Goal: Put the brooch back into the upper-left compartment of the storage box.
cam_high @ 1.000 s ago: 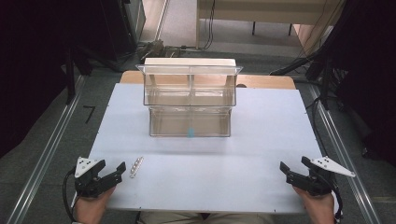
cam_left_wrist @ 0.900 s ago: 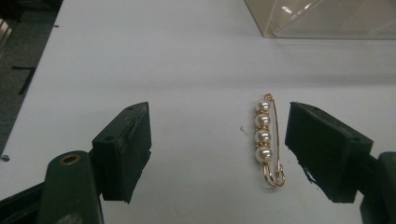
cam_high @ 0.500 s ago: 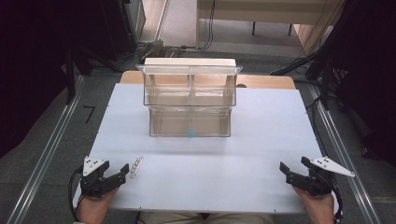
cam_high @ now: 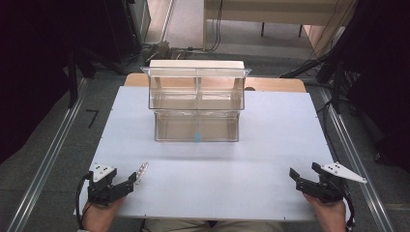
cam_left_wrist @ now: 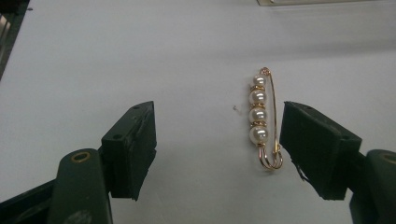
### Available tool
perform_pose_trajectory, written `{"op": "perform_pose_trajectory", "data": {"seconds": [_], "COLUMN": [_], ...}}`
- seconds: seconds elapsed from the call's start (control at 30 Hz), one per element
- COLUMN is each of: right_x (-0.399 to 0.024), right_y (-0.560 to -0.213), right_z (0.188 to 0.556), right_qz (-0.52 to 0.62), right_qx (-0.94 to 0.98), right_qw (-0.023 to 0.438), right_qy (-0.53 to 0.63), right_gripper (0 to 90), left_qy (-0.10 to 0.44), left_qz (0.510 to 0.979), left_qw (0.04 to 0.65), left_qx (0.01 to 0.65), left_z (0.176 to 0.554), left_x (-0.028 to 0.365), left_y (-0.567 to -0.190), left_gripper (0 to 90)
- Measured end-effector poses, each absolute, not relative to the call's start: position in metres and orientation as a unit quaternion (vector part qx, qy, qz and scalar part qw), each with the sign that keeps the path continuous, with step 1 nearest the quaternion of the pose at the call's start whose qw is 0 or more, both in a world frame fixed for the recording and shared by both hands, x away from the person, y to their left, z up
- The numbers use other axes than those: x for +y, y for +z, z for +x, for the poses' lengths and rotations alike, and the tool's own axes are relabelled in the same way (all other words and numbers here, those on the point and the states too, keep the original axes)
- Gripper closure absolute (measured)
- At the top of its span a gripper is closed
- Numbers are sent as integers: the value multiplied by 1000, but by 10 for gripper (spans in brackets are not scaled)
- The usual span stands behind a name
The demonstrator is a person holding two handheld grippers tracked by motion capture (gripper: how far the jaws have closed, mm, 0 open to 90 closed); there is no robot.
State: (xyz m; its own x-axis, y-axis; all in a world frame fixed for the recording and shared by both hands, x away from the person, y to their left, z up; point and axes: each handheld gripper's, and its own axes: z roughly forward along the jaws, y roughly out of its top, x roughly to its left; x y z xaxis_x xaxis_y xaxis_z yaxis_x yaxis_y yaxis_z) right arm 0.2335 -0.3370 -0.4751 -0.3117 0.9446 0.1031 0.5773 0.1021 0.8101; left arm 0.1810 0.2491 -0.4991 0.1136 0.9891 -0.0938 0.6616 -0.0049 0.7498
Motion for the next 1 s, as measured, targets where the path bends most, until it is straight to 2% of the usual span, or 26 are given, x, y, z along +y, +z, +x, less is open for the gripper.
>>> {"op": "perform_pose_trajectory", "data": {"seconds": [0.37,0.6,1.0], "right_x": [-337,-337,-337], "right_y": [-475,-475,-476], "right_z": [234,233,234], "right_qz": [538,540,541], "right_qx": [706,706,705], "right_qw": [232,231,231], "right_qy": [398,396,395], "right_gripper": [103,105,108], "left_qy": [241,240,236], "left_qz": [676,685,691], "left_qw": [321,313,308], "left_qx": [617,613,610], "left_z": [181,182,182], "left_x": [245,241,238], "left_y": [-501,-503,-504], "left_gripper": [349,362,461]}}
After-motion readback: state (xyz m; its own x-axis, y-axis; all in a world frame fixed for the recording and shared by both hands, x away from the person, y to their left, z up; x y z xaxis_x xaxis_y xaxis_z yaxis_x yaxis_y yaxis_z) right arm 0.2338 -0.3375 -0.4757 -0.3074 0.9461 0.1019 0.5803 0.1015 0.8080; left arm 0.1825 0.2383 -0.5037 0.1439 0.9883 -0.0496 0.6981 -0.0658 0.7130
